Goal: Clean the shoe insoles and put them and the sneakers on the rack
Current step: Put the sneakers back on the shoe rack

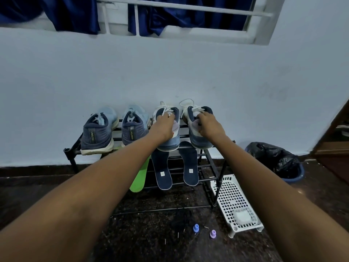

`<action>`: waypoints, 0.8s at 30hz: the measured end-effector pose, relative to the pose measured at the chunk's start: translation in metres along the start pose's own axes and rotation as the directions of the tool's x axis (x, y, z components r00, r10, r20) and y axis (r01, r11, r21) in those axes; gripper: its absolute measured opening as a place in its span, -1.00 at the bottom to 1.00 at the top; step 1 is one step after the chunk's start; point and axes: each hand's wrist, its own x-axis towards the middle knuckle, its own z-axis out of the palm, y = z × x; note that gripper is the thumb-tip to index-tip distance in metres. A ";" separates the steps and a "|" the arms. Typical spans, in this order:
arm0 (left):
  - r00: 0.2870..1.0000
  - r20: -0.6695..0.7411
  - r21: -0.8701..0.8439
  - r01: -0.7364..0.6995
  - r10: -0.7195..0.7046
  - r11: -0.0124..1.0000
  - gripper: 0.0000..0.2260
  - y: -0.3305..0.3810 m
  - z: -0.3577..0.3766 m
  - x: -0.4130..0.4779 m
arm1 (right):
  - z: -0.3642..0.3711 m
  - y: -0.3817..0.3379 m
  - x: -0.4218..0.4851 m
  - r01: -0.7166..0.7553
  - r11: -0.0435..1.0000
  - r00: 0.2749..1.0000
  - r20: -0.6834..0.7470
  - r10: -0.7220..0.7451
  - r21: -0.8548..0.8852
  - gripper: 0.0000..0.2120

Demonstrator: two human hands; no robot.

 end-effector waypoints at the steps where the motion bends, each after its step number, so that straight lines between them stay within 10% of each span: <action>1: 1.000 -0.024 0.009 -0.009 0.009 1.000 -0.61 0.002 0.001 -0.004 | 0.001 0.000 -0.004 0.007 1.000 1.000 -0.012 -0.007 0.002 -0.63; 7: 0.986 -0.143 0.091 -0.072 0.085 0.993 -0.60 0.018 -0.005 -0.026 | 0.003 -0.001 -0.031 0.104 0.994 0.982 -0.158 -0.105 -0.015 -0.43; 24: 0.979 -0.151 -0.043 -0.145 0.137 0.988 -0.49 0.055 -0.043 -0.141 | -0.055 0.002 -0.155 0.031 0.985 0.987 -0.148 -0.056 -0.168 -0.68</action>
